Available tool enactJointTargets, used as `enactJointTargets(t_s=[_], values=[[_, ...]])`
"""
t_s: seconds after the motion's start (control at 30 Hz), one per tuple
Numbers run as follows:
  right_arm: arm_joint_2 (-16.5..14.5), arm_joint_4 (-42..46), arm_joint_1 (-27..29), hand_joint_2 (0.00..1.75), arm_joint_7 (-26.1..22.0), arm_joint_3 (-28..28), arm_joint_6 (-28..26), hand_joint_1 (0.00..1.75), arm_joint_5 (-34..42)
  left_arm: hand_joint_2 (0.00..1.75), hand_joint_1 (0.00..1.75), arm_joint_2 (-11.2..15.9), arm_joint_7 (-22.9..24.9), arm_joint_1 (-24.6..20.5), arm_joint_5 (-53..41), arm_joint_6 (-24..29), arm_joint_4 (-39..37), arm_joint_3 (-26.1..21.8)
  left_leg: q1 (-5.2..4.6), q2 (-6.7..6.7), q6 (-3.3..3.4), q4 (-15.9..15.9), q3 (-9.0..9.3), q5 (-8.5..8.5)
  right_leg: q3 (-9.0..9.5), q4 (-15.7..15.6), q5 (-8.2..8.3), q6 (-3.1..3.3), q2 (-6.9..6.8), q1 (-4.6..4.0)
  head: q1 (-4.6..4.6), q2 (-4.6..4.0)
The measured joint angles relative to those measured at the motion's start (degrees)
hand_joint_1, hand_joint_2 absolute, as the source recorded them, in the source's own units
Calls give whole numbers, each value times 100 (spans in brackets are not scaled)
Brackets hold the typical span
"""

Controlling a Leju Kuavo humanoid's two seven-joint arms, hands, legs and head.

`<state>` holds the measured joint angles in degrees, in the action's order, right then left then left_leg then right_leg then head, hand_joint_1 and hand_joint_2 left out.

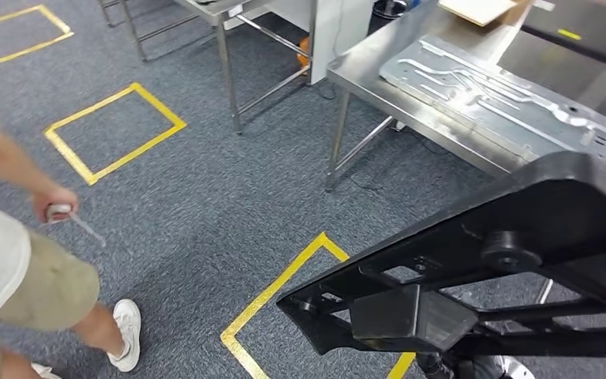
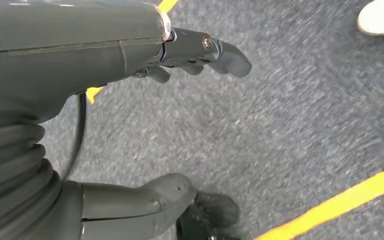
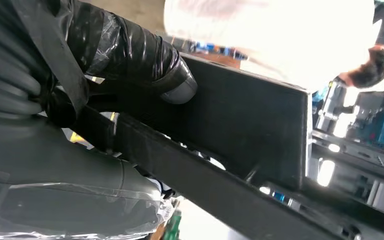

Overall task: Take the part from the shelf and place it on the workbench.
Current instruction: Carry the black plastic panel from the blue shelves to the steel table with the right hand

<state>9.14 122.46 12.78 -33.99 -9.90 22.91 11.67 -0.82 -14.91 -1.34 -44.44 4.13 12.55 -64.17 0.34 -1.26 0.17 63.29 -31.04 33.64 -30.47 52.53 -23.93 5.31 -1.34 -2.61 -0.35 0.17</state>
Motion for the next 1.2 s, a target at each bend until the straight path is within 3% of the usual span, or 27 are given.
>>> enactJointTargets(t_s=[0.07, 0.1, 0.17, 0.23, 0.3, 0.37, 0.43, 0.53, 0.57, 0.6, 0.63, 0.67, 0.73, 0.8, 0.83, 0.9, 0.97, 1.03, 1.1, 1.13, 1.2], values=[[1, -32, -11, 175, 3, 2, 20, 175, 2, 175, 0, 32, 2, 26, 2, 7, 0, -3, 34, 86, -82, 736, -394, 266, -29, 61, -20, -34, 156, 32, -1, 0], [1, -49, -11, 175, 6, 3, 40, 175, 7, 175, 0, 44, 3, 32, 2, 8, 0, -4, 47, 90, -125, 866, -487, 246, -47, 109, -39, -65, 236, 56, -2, 0], [2, -78, -15, 175, 23, 4, 77, 175, 27, 175, 0, 55, 4, 33, -5, 3, 0, -5, 94, 132, -213, 467, -344, -110, -79, 238, -101, -161, 393, 120, -2, 0], [3, -102, -26, 175, 51, 4, 92, 175, 51, 175, 0, 53, 4, 35, -12, -3, 0, -5, 168, 373, -281, -256, -21, -440, -105, 349, -160, -263, 536, 164, -1, 0], [3, -114, -42, 175, 72, 5, 94, 175, 66, 175, 0, 48, 6, 38, -14, -5, 0, -5, 187, 555, -209, -602, 128, -512, -161, 386, -148, -320, 667, 176, -1, 0], [3, -118, -49, 175, 83, 7, 95, 175, 73, 175, 0, 41, 6, 30, -24, -5, 0, -5, 174, 464, -67, -648, 141, -520, -222, 397, -119, -353, 791, 187, -1, 0], [5, -121, -55, 175, 88, 10, 96, 175, 78, 175, 0, 43, 2, 17, -42, -4, 2, -5, 190, 332, 12, -665, 149, -525, -316, 572, -228, -408, 672, 187, 3, 0], [6, -129, -88, 175, 92, 11, 97, 175, 85, 175, 0, 51, -3, 32, -58, -4, 4, -6, 180, 126, 66, -672, 159, -510, -826, 1599, -720, -537, 233, 241, 7, 0], [6, -137, -87, 175, 94, 10, 98, 175, 85, 175, 0, 52, -3, 42, -63, -3, 4, -7, 170, 54, 68, -670, 164, -497, -1003, 1931, -825, -561, 179, 268, 7, 0], [5, -144, -85, 175, 96, 10, 99, 175, 86, 175, 0, 52, -3, 47, -72, -1, 4, -7, 161, -16, 69, -669, 174, -481, -1100, 2094, -829, -570, 153, 284, 7, 0], [5, -151, -83, 175, 98, 10, 101, 175, 86, 175, 0, 53, -3, 47, -84, 0, 4, -7, 153, -83, 67, -669, 195, -463, -1084, 2036, -723, -561, 138, 291, 7, 0], [4, -155, -84, 175, 100, 10, 100, 175, 86, 175, 0, 53, -3, 42, -96, 2, 4, -7, 142, -147, 66, -675, 228, -444, -943, 1742, -522, -528, 111, 283, 7, 0], [4, -153, -92, 175, 102, 11, 96, 175, 83, 175, 0, 41, -5, 26, -111, 1, 4, -7, 120, -263, 57, -708, 311, -407, -515, 907, -148, -408, -80, 214, 6, 0], [5, -151, -112, 175, 104, 15, 88, 175, 74, 175, 0, 27, -10, 18, -115, -3, 4, -7, 114, -368, 22, -746, 362, -384, -291, 449, -59, -311, -258, 129, 6, 1], [6, -152, -115, 175, 107, 18, 84, 175, 69, 175, 0, 21, -11, 13, -117, -5, 4, -7, 112, -429, -2, -768, 384, -375, -280, 412, -93, -290, -267, 104, 5, 1], [6, -140, -106, 175, 108, 28, 83, 175, 63, 175, 0, 28, -17, -11, -119, -7, 4, -7, 109, -493, -48, -821, 467, -344, -217, 300, -75, -274, -140, 113, 4, 1], [5, -127, -124, 175, 108, 33, 85, 175, 63, 175, 0, 34, -24, -27, -120, -9, 4, -7, 100, -279, -66, -580, 411, -179, -88, 145, -35, -274, -16, 156, 1, 0], [5, -134, -151, 175, 111, 34, 85, 175, 61, 175, 0, 39, -23, -5, -120, -11, 4, -7, 98, 2, -57, 159, 17, 145, -49, 134, -45, -263, 110, 162, -2, 0], [4, -152, -150, 175, 110, 34, 74, 175, 42, 175, 0, 46, -19, 31, -122, -11, 4, -7, 84, 79, -59, 787, -390, 292, -51, 190, -92, -243, 244, 136, -4, 0], [4, -157, -147, 175, 98, 34, 58, 175, 12, 175, 0, 48, -19, 40, -129, -11, 4, -7, 76, 86, -57, 823, -469, 194, -38, 210, -114, -240, 304, 126, -4, 0], [4, -162, -148, 175, 70, 34, 1, 175, -81, 175, 0, 50, -19, 35, -156, -14, 4, -7, 69, 98, -41, 266, -315, -288, 25, 229, -163, -252, 387, 114, -4, 0]])
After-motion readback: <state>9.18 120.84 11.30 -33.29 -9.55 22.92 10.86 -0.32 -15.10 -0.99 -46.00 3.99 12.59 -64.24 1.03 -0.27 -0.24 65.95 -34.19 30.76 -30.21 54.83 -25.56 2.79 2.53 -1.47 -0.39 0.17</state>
